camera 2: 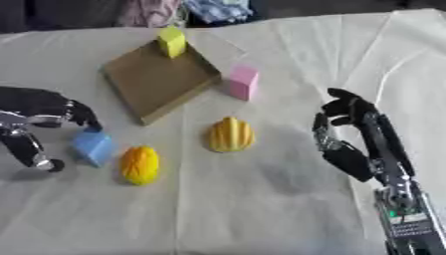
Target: Pick up objects on the table and place them in the box.
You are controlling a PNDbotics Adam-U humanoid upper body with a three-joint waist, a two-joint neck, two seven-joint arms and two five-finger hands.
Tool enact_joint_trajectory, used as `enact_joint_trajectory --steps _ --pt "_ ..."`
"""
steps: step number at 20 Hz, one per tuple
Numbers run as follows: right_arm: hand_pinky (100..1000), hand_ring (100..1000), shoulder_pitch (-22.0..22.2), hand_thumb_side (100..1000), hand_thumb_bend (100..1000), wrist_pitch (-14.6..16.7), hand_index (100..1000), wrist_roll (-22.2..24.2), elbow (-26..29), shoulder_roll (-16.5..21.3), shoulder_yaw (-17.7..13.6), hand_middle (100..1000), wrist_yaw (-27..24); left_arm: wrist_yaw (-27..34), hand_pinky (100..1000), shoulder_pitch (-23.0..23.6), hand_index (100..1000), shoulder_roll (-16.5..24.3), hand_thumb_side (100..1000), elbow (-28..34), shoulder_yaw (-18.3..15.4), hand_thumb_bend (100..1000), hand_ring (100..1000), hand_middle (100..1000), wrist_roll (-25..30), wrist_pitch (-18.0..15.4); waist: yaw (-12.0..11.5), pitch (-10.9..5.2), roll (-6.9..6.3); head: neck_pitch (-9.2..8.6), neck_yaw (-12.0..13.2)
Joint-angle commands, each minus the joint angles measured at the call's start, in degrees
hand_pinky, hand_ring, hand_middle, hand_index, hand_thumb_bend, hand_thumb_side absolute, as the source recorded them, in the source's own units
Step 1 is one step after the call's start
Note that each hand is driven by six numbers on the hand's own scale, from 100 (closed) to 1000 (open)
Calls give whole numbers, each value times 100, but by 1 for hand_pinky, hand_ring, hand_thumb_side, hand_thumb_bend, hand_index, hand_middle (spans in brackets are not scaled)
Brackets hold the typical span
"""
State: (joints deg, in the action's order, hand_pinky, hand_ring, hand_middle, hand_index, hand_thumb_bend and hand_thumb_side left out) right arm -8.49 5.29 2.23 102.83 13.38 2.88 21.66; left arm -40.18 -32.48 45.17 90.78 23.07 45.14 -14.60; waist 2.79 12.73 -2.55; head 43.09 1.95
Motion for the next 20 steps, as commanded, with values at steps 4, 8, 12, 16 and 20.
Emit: enact_joint_trajectory --steps 4,8,12,16,20 --pt "661 708 -20 399 100 13 869 13 89 76 -16 649 -12 -136 807 -63 925 -127 144 -270 -108 487 791 828 -487 71 -1 -165 -31 -2 14" --pt "661 708 -24 399 100 12 869 10 89 66 -18 649 -17 -118 765 -61 877 -256 120 -471 -123 462 729 765 -949 144 5 -163 -21 -8 13" --pt "661 708 -23 400 100 11 870 10 88 60 -18 649 -20 -136 681 -75 785 -289 100 -524 -114 370 611 645 -1280 141 6 -165 -17 -10 8" --pt "661 708 -23 401 100 8 870 6 87 58 -20 649 -23 -192 620 -81 708 -271 100 -436 -194 305 544 566 -1728 224 0 -169 -16 -15 -1" --pt "661 708 -13 403 100 5 870 0 86 60 -26 649 -25 -221 620 -150 696 -203 100 -204 -373 308 537 557 -1957 348 -10 -174 -15 -13 -14"
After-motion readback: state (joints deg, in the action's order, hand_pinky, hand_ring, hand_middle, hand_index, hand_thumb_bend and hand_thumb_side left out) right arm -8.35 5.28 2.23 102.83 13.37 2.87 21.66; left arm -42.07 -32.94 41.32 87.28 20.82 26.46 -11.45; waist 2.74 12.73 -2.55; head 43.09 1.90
